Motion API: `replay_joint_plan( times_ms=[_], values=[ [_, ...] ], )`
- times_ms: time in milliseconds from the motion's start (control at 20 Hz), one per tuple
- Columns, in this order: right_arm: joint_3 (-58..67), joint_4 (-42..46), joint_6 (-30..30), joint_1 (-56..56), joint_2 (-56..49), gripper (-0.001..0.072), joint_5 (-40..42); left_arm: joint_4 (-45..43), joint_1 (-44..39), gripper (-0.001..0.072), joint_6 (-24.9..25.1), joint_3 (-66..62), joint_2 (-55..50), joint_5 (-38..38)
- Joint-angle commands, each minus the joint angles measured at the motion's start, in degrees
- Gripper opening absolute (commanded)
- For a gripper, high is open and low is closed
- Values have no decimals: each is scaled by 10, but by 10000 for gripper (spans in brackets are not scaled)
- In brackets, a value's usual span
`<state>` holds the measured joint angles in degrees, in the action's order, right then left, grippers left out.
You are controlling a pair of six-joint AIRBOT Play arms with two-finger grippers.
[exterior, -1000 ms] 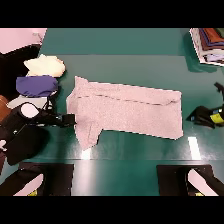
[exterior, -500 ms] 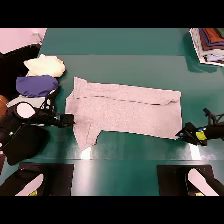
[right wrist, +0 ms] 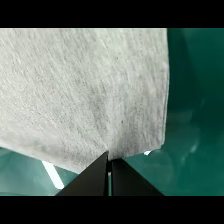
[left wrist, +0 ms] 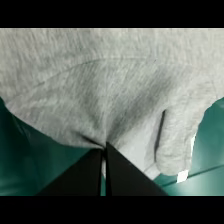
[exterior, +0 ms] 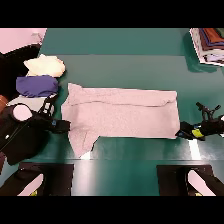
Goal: Fold the shirts.
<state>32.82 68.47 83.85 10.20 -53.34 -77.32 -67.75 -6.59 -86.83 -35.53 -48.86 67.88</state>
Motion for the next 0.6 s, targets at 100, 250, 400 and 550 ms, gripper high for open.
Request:
replay_joint_plan(
  times_ms=[100, 250, 400, 550],
  values=[
    [31, 81, 3, -5, 127, 9, -155, 9, 0, 20, -17, -5, 109, 142],
    [76, 80, 12, -6, 153, 9, -146, 6, 0, 20, -8, -53, 96, 125],
    [140, 77, 12, -37, 85, 9, -112, 6, 0, 20, 31, -112, 27, 63],
    [205, 76, 12, -88, -24, 9, -63, 4, 0, 21, 63, -163, -76, 10]
  ],
)
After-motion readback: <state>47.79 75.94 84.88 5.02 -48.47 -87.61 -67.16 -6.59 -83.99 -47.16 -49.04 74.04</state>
